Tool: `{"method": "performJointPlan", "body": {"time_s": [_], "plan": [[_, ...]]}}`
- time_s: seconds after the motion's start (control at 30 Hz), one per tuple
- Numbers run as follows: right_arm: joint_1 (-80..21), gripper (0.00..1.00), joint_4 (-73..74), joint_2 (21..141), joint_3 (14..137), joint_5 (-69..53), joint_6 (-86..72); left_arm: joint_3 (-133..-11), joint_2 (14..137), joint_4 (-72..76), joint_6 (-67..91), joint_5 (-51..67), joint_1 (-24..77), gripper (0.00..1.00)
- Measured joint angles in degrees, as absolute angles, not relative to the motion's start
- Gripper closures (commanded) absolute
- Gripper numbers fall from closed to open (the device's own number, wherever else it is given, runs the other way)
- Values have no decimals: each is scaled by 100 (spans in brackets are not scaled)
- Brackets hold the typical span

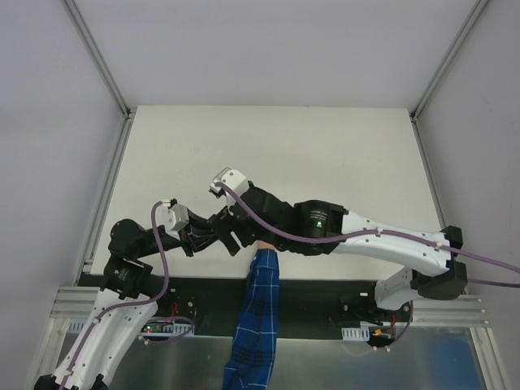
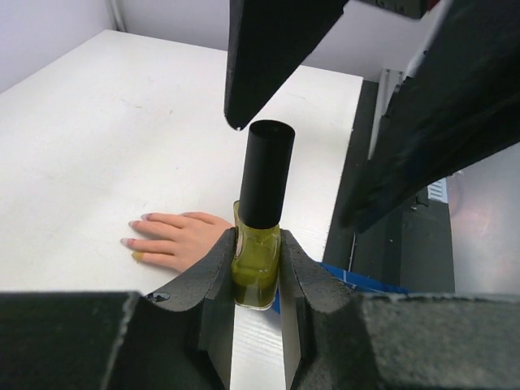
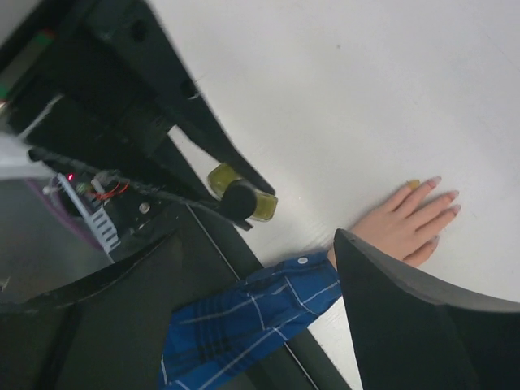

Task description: Paint the nails

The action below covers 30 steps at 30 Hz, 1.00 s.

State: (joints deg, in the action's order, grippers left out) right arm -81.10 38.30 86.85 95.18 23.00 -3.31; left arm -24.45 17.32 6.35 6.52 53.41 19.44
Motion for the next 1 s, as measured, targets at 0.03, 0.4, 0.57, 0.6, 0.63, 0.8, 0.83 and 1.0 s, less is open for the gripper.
{"method": "performJointPlan", "body": {"time_s": [0.03,0.4,0.57,0.6,0.63,0.8,0.83,1.0], "plan": [[-8088,21,3861,8582,9518,2014,-104,-2453,1772,696,683,5408,1944,100],[-7216,46,3879,8012,9384,-1083,1835,-2449,2290,1855,1629,6709,1944,100],[-7061,48,3885,8237,9467,-1686,2123,-2445,2292,2106,1822,6906,1944,100],[-7059,48,3885,8294,9507,-1776,2167,-2445,2294,2134,1857,6914,1944,100],[-7057,48,3885,8342,9546,-1861,2206,-2445,2300,2161,1872,6934,1944,100],[-7057,54,3894,8468,9677,-2191,2346,-2443,2324,2209,1916,7008,1944,100],[-7057,56,3896,8486,9701,-2211,2364,-2443,2324,2209,1918,7008,1944,100],[-7057,70,3944,8628,9922,-2331,2451,-2443,2329,2213,1955,7017,1944,100]]}}
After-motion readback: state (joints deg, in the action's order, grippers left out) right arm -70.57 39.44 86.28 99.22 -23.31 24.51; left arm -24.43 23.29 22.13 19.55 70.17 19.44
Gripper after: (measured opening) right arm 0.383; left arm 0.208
